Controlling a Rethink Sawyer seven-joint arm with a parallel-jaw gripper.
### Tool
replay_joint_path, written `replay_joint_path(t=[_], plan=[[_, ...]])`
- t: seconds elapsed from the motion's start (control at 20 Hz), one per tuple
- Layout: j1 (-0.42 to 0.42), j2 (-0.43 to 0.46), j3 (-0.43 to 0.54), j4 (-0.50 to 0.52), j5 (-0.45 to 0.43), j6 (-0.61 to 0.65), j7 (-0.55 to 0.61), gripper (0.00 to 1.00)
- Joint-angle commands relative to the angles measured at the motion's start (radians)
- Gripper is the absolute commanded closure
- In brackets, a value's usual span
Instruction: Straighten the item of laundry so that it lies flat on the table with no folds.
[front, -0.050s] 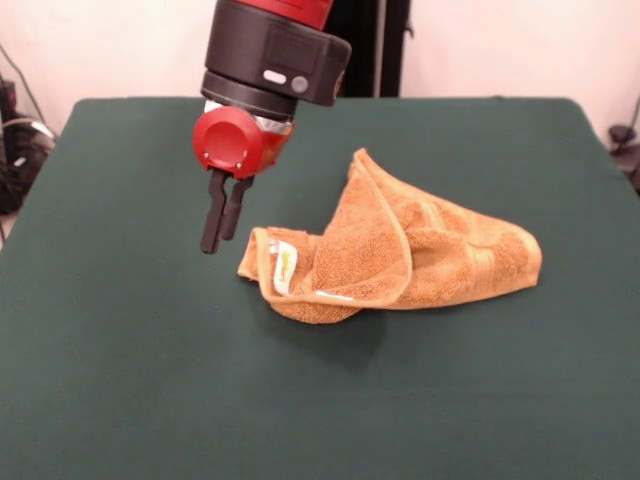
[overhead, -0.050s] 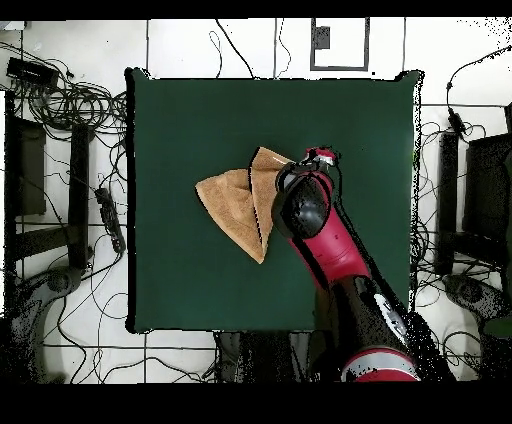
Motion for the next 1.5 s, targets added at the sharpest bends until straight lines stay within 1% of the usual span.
replay_joint_path(t=[0.05,0.35,0.65,0.8,1.05,1.1,1.2,1.3,1.4,1.5], plan=[[0.013,0.004,0.107,0.051,-0.005,0.03,0.247,0.0],[-0.013,0.009,0.134,0.056,-0.045,0.013,0.263,0.0],[0.006,-0.005,0.144,0.065,-0.027,0.019,0.293,0.0],[0.007,-0.01,0.133,0.063,-0.03,0.03,0.272,0.0],[0.035,-0.018,0.083,0.055,-0.005,0.067,0.217,0.0],[0.046,-0.024,0.055,0.053,0.003,0.092,0.186,0.0],[0.051,-0.035,0.032,0.052,0.003,0.121,0.157,0.0],[0.074,-0.038,-0.005,0.043,0.019,0.155,0.126,0.0],[0.099,-0.036,-0.05,0.027,0.041,0.192,0.101,0.0],[0.11,-0.03,-0.073,0.013,0.044,0.21,0.092,0.0]])
